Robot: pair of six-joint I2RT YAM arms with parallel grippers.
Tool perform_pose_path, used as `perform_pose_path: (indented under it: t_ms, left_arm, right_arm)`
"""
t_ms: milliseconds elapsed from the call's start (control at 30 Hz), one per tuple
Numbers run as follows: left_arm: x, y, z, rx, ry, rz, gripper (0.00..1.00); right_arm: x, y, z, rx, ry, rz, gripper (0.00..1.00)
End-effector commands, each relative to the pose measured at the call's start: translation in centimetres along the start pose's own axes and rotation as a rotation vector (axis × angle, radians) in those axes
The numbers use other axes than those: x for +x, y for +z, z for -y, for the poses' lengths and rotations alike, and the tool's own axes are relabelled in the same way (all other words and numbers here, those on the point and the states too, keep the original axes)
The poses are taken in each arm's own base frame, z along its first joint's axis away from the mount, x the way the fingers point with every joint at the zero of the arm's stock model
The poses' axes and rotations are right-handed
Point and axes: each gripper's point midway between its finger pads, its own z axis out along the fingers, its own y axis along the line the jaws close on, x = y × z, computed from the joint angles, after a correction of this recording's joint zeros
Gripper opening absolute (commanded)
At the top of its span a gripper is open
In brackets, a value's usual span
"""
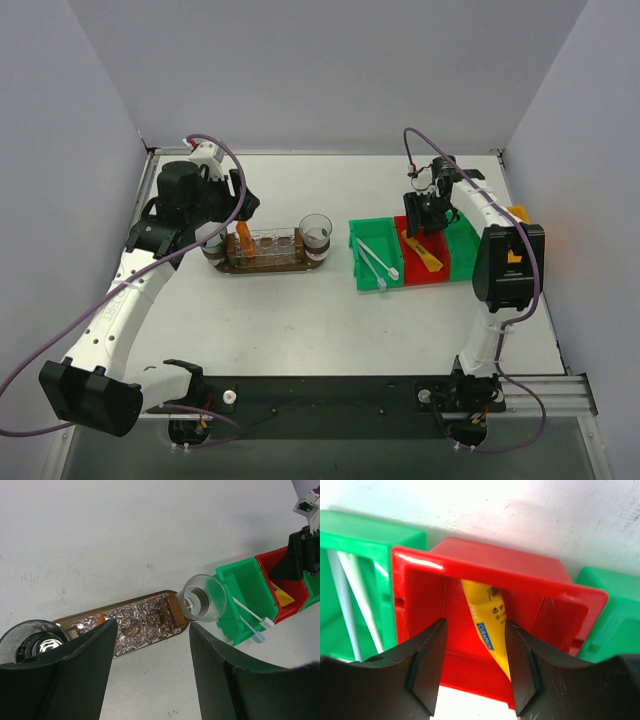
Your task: Prepare toiletry sets of a toothbrush and toothpaste on the tray
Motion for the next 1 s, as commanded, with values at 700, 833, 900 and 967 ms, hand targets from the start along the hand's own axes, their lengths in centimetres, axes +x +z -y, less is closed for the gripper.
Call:
perform_pose_path:
  t_ms: [700,833,900,967]
  left_arm:
    - [-1.3,-0.4,-0.6,-0.038,0.007,0.041,0.69]
    - [-1.4,-0.4,-0.6,-0.039,0.005,0.043,0.69]
    - [-1.5,-0.4,-0.6,-0.039,0.006,0.048,0.69]
    - [-1.5,-0.3,-0.7,-0.042,0.006,0.047,0.69]
  right_arm:
    - [-0.5,3.6,0.0,-0.065,-0.011,-0.016,0.41]
    - [0.2,3.9,0.0,-0.058,-0.016,-0.027,0.41]
    - [0.5,4.0,0.1,-0.043,-0.022,-0.027,0.41]
    - [0.5,4.0,0.2,-0.030,-0.022,-0.012,0.41]
